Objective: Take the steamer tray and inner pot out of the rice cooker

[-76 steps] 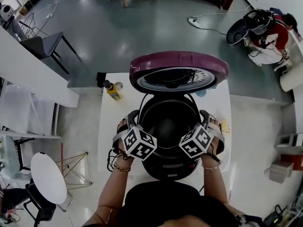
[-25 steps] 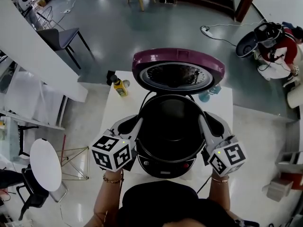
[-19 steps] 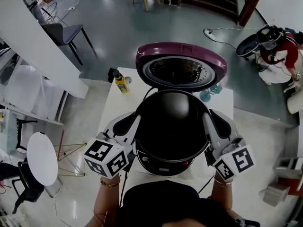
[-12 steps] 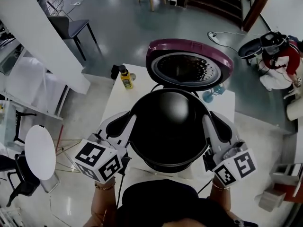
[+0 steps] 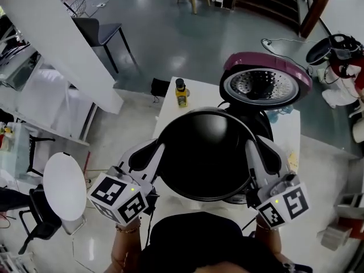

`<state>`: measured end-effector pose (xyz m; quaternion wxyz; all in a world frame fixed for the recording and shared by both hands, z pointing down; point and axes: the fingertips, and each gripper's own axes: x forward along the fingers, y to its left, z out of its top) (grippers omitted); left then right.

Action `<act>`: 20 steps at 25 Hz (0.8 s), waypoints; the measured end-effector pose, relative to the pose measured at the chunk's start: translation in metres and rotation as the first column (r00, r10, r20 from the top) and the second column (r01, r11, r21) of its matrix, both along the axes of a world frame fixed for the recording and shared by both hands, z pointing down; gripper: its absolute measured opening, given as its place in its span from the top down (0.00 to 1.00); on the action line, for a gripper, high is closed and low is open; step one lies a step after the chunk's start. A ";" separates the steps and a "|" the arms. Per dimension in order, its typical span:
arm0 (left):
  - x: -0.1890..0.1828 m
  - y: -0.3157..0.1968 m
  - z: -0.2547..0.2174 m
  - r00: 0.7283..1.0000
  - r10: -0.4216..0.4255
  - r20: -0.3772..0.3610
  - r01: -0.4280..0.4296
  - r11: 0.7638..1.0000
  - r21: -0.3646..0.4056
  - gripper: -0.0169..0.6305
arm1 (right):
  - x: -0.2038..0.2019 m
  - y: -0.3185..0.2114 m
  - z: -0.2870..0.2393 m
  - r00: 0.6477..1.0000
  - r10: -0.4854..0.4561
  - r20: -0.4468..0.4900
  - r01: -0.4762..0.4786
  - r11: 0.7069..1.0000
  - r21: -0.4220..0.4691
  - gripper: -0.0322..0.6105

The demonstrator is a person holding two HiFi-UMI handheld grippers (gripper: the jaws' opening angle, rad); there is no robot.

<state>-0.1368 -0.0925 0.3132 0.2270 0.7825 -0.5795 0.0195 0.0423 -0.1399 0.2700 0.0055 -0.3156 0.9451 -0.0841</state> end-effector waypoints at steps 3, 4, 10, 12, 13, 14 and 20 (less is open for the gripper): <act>-0.047 0.020 -0.008 1.000 0.006 -0.001 -0.006 1.000 -0.011 0.94 | -0.045 0.024 -0.004 1.000 0.002 0.002 -0.002 1.000 -0.001 0.91; -0.062 0.025 -0.009 1.000 0.014 0.006 -0.014 1.000 -0.013 0.94 | -0.059 0.032 -0.004 1.000 0.005 0.008 -0.005 1.000 -0.006 0.91; -0.124 0.042 0.023 0.995 0.096 0.009 -0.095 0.992 -0.087 0.94 | -0.118 0.060 0.030 0.997 0.082 0.005 -0.082 0.994 -0.076 0.91; -0.137 0.044 0.047 0.990 0.140 -0.011 -0.140 0.980 -0.141 0.94 | -0.130 0.068 0.053 0.992 0.126 -0.004 -0.125 0.983 -0.134 0.91; -0.142 0.043 0.060 0.986 0.165 -0.018 -0.166 0.971 -0.174 0.94 | -0.134 0.072 0.067 0.989 0.149 -0.010 -0.148 0.974 -0.168 0.91; -0.147 0.043 0.075 0.981 0.192 -0.026 -0.193 0.959 -0.209 0.94 | -0.139 0.076 0.081 0.985 0.173 -0.019 -0.173 0.964 -0.202 0.91; -0.157 0.022 0.167 0.937 0.343 -0.065 -0.340 0.854 -0.394 0.93 | -0.146 0.093 0.181 0.931 0.363 -0.034 -0.344 0.844 -0.412 0.91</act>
